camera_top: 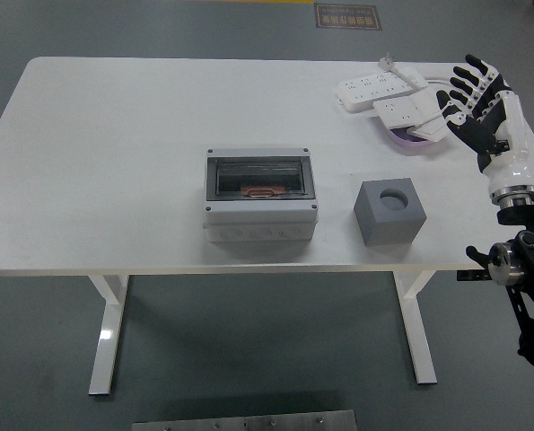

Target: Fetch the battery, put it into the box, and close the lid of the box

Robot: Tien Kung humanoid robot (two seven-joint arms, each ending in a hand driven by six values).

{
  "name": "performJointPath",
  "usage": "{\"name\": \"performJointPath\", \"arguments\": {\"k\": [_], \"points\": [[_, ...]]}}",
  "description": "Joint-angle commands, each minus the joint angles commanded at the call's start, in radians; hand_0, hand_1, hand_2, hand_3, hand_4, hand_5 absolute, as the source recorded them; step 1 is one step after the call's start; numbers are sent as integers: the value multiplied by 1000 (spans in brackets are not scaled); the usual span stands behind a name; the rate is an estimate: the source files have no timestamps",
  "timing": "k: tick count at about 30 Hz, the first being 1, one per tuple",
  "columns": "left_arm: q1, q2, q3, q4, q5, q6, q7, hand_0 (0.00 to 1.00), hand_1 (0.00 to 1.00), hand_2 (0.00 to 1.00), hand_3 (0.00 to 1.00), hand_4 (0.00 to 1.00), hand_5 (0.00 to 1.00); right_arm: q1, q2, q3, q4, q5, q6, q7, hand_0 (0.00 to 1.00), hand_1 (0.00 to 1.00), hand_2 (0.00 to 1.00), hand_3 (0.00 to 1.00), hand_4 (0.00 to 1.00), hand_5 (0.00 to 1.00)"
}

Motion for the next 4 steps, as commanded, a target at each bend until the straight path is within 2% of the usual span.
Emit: {"name": "performJointPath", "arguments": {"k": [1, 2, 4], "points": [[0, 0, 0, 0, 0, 0, 0, 646, 704, 568, 562, 616, 58, 0, 0, 0, 0, 0, 1, -1, 827, 813, 821, 857, 815, 186], [0, 0, 0, 0, 0, 0, 0, 647, 705, 568, 562, 616, 58, 0, 0, -1, 0, 0, 2, -2, 843, 826, 837, 853, 891, 345], [1, 0, 0, 0, 0, 0, 0, 647, 705, 568, 562, 616, 58, 0, 0, -2, 0, 0, 4, -4, 843, 826, 837, 853, 891, 345]]}}
